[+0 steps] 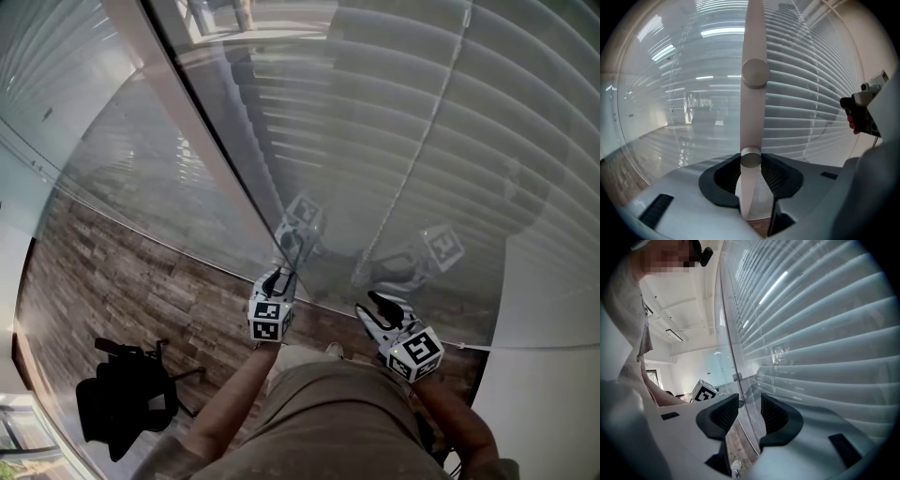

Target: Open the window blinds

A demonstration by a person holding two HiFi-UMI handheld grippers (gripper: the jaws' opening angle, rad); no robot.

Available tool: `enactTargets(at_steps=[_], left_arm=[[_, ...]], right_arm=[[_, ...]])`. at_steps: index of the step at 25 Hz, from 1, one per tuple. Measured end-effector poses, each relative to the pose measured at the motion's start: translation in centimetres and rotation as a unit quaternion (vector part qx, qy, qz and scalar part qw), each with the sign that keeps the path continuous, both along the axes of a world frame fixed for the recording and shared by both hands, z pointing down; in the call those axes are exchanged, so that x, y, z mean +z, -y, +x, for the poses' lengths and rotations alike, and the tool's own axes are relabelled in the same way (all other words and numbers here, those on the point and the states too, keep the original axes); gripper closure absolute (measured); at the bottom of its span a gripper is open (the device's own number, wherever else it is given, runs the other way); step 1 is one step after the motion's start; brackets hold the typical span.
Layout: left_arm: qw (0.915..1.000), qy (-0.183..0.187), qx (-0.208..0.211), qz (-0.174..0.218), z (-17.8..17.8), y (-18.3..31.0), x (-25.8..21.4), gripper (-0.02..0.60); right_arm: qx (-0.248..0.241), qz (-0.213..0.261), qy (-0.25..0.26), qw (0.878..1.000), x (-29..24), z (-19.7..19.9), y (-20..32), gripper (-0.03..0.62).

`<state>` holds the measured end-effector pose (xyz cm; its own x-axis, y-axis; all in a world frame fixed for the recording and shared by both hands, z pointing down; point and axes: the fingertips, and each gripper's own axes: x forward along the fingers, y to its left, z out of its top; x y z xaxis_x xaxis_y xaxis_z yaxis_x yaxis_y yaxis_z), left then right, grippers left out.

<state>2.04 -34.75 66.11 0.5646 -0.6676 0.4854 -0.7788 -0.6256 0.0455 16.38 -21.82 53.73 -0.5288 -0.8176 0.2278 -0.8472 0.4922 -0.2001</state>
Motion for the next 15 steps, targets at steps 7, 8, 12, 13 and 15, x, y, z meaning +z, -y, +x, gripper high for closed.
enactTargets(at_steps=[7,8,12,13,15], left_arm=[[0.9983,-0.045,-0.014,-0.034,0.02,0.03,-0.08,0.434],[0.998,-0.049,-0.015,-0.038,0.01,0.02,-0.06,0.434],[0.9954,-0.072,-0.019,-0.06,-0.01,-0.05,-0.08,0.434],[0.9944,-0.079,-0.021,-0.067,-0.02,-0.07,-0.1,0.436],[0.992,-0.094,-0.025,-0.08,-0.05,-0.07,-0.11,0.436]], right_arm=[[-0.005,0.001,-0.003,1.0,0.07,-0.14,0.1,0.457],[-0.005,0.002,-0.004,1.0,0.06,-0.18,0.09,0.457],[-0.005,0.002,-0.005,1.0,0.1,-0.3,-0.01,0.457],[-0.005,0.001,-0.005,1.0,0.11,-0.33,-0.04,0.457],[-0.004,0.001,-0.006,1.0,0.14,-0.4,-0.09,0.457]])
